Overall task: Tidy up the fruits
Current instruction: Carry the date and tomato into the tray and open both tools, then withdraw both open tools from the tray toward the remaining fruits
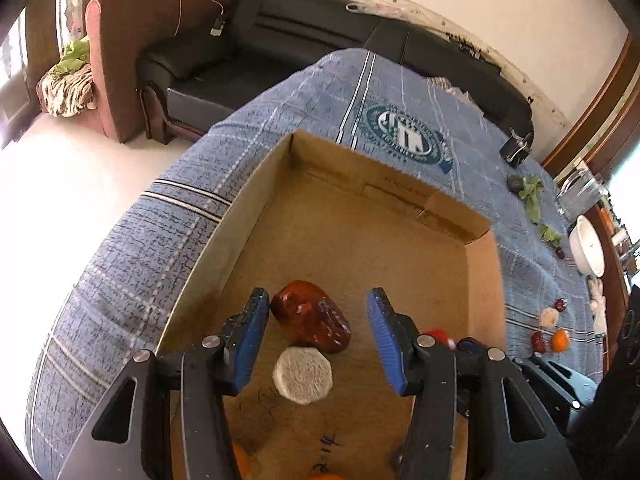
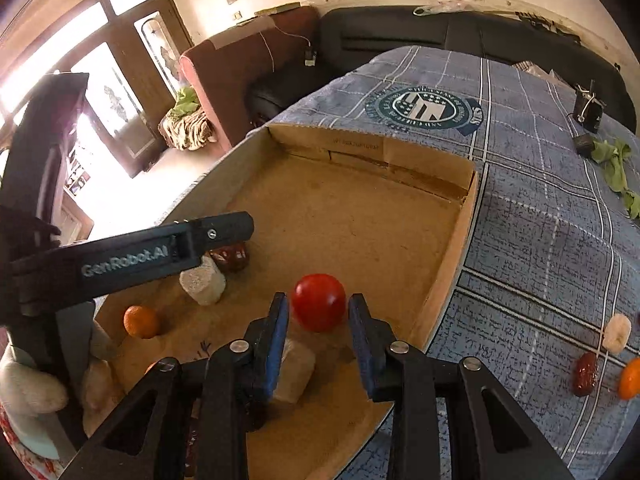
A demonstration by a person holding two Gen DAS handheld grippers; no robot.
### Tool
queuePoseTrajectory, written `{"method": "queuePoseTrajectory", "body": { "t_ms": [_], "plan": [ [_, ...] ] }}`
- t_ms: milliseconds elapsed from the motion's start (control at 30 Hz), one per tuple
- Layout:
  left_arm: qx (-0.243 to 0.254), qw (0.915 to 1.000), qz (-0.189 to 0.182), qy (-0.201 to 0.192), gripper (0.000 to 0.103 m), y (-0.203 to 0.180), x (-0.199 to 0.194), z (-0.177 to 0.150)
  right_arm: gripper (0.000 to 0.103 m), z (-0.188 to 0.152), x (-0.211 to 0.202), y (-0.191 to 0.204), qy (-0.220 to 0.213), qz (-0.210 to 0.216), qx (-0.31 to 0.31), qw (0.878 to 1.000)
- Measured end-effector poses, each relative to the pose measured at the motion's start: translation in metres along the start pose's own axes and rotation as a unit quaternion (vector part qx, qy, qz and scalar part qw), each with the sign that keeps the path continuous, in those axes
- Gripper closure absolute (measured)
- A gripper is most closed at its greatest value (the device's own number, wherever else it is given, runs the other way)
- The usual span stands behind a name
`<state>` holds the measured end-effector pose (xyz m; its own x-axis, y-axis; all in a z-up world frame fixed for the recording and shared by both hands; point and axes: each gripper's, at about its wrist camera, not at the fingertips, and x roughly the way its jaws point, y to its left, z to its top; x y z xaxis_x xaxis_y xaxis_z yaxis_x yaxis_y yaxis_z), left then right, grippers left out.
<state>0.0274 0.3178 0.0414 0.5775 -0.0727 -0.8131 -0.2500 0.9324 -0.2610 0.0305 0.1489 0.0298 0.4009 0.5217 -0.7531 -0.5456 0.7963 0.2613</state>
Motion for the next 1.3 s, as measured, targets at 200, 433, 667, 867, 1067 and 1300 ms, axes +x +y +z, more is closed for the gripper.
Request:
{"method": "queuePoseTrajectory", "body": {
  "t_ms": [200,433,667,867,1067,1300],
  "plan": [
    [0.007,0.9974,0.009,-0.071,0.034,-0.013,-0.056,-0.017,0.047,-0.011,-0.049,-0.014,-0.046,0.021,0.033,0.998],
    [0.029,0.9848,0.011,-0.171,0.010,-0.051,-0.129,-0.070,0.038,-0.046,-0.109,-0.045,-0.093,0.040,0.091,0.991],
    [0.039,0.9818,-0.010,-0.185,0.009,-0.083,-0.150,-0.122,0.032,-0.084,-0.158,-0.089,-0.132,0.050,0.175,0.974],
    [0.067,0.9789,0.025,-0.191,0.009,-0.105,-0.150,-0.138,0.025,-0.105,-0.185,-0.126,-0.154,0.034,0.223,0.962],
    [0.097,0.9708,0.049,-0.214,0.009,-0.118,-0.160,-0.148,0.023,-0.115,-0.214,-0.165,-0.168,0.001,0.252,0.953],
    [0.109,0.9719,0.053,-0.202,0.009,-0.126,-0.151,-0.152,0.023,-0.107,-0.285,-0.207,-0.212,-0.087,0.245,0.942]
  ]
}}
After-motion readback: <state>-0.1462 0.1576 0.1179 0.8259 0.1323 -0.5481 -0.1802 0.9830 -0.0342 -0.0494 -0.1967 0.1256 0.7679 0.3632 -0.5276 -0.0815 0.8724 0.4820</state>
